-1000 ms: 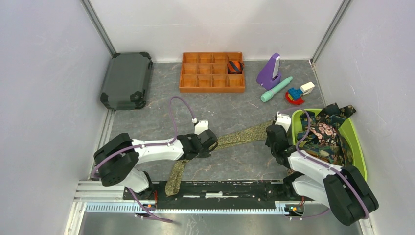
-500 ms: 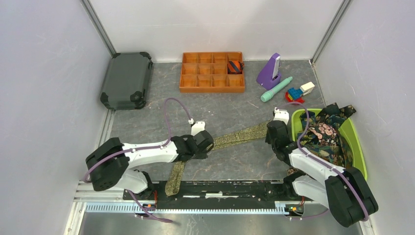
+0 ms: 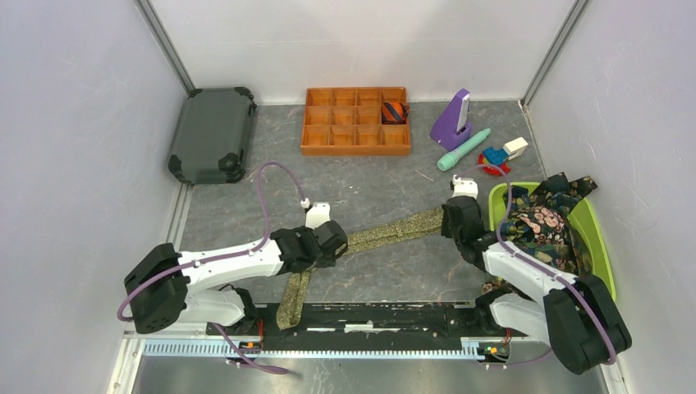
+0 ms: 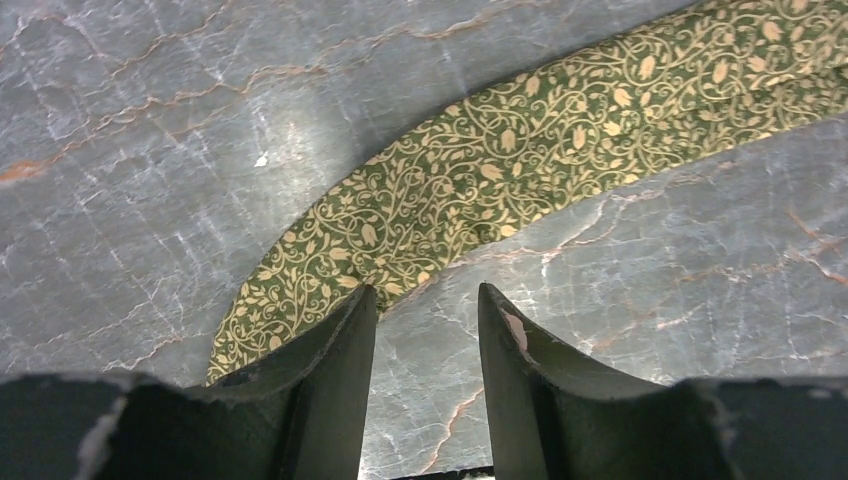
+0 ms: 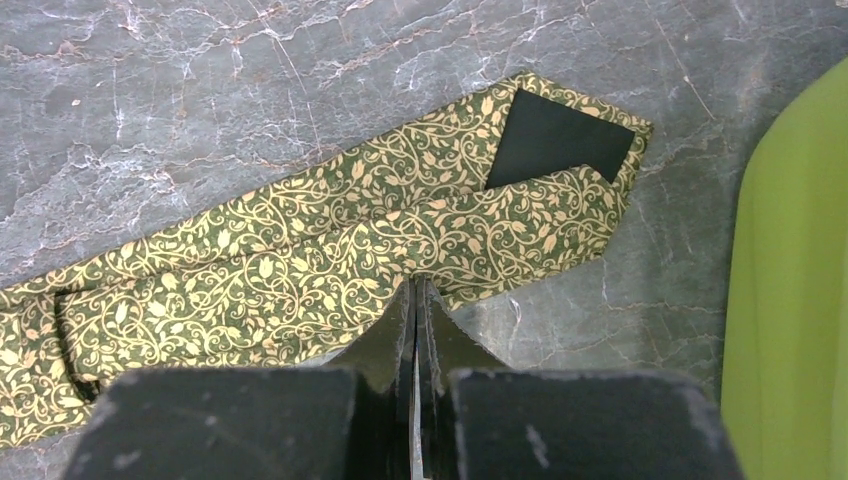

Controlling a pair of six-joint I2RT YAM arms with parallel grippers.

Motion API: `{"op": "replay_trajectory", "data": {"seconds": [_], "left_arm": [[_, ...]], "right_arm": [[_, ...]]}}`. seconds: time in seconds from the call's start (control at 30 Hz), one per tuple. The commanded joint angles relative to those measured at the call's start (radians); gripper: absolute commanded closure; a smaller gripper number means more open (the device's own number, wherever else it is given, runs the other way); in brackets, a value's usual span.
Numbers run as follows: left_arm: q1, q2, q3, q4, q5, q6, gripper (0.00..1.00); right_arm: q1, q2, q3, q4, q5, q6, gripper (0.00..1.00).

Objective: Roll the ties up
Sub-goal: Flatten out the tie at the center of the board.

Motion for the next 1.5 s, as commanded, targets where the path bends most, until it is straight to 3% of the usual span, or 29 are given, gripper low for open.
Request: {"op": "replay_trajectory", "data": {"seconds": [0.0,0.23,0.53,0.57,0.67,0.83,1.0,1.17,1.47], "left_arm": [[-0.003,-0.02,-0.014,-0.055,-0.069,-0.075,0.51],[-0.004,-0.076,-0.059,-0.06,-0.023,-0.088,0.54],[-0.007,-0.177,-0.086,-0.083,0.022,-0.097,0.55],[-0.007,-0.185,-0.085,-0.087,0.024,-0.097,0.55],[-0.008,-0.202,-0.084,-0.092,0.045,-0.097,0.55],[-0.027,-0.19,-0.076,-0.097,0.091,-0.114,0.57],[-0.076,-0.112,-0.068,-0.059,0.108,-0.149,0.6],[-0.081,0.039,-0.059,0.023,0.135,-0.165,0.62],[-0.074,0.197,-0.024,-0.035,0.047,-0.173,0.64]], "right_arm": [[0.001,0.062,0.074,0.042,0.008,-0.034,1.0],[0.001,0.133,0.1,0.071,0.023,-0.051,1.0],[0.001,0.113,0.065,0.047,0.034,-0.026,1.0],[0.001,0.112,0.067,0.044,0.033,-0.026,0.98],[0.0,0.102,0.092,-0.013,0.033,-0.015,0.75],[0.001,-0.011,0.142,-0.081,-0.048,0.0,0.62],[0.063,-0.039,0.158,-0.048,-0.174,0.051,0.62],[0.113,0.069,0.135,0.053,-0.245,0.101,0.68],[0.093,0.28,0.117,0.113,-0.177,0.098,0.74]]}}
